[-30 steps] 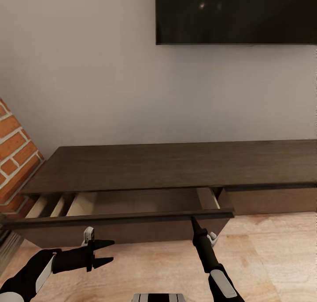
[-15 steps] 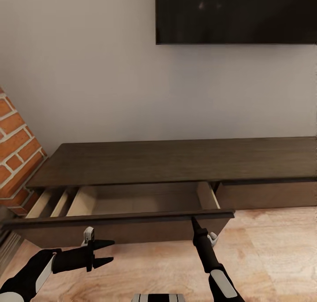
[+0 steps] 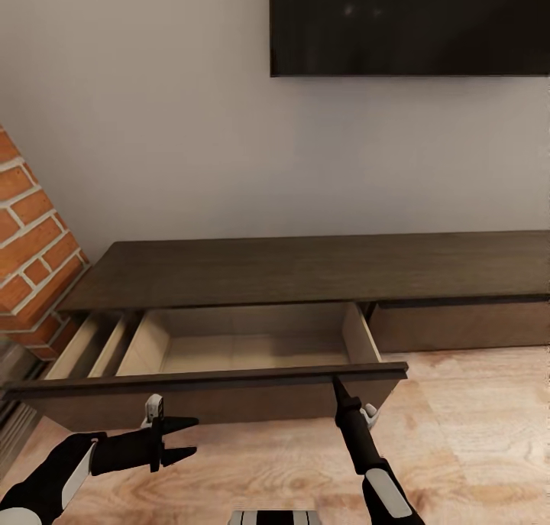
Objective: Place each of the two pumpkins and all three candles from the living room inside a cabinet in the living room (use any cabinet), then make sure every cabinet is closed, and position the cauldron so it is next to a table in the living room.
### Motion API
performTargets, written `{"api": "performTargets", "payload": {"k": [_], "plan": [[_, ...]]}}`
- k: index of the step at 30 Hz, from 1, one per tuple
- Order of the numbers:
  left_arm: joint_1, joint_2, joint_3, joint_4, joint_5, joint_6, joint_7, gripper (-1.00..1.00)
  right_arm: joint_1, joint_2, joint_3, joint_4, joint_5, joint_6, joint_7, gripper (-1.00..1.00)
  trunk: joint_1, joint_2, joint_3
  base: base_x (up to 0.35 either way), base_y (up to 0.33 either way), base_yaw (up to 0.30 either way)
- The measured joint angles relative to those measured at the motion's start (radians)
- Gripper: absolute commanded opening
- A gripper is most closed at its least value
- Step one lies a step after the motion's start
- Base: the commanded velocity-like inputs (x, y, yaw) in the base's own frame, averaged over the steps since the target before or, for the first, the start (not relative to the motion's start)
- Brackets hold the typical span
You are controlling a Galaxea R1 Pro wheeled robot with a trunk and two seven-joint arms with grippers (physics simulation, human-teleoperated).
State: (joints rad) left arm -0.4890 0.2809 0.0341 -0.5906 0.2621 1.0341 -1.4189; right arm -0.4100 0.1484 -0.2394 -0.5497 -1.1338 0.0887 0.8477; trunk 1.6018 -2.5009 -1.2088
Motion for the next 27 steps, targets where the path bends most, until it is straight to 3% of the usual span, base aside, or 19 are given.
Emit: {"api": "performTargets", "payload": {"k": [14, 27], "plan": [[0.000, 0.000, 0.000, 0.000, -0.001, 0.000, 0.000, 1.00, 0.000, 0.000, -0.005, 0.000, 0.000, 0.000, 0.001, -1.00, 0.000, 0.000, 0.000, -0.142, 0.000, 0.000], [0.000, 0.000, 0.000, 0.000, 0.000, 0.000, 0.000, 1.00, 0.000, 0.000, -0.005, 0.000, 0.001, 0.000, 0.001, -1.00, 0.000, 0.000, 0.000, -0.043, 0.000, 0.000]]}}
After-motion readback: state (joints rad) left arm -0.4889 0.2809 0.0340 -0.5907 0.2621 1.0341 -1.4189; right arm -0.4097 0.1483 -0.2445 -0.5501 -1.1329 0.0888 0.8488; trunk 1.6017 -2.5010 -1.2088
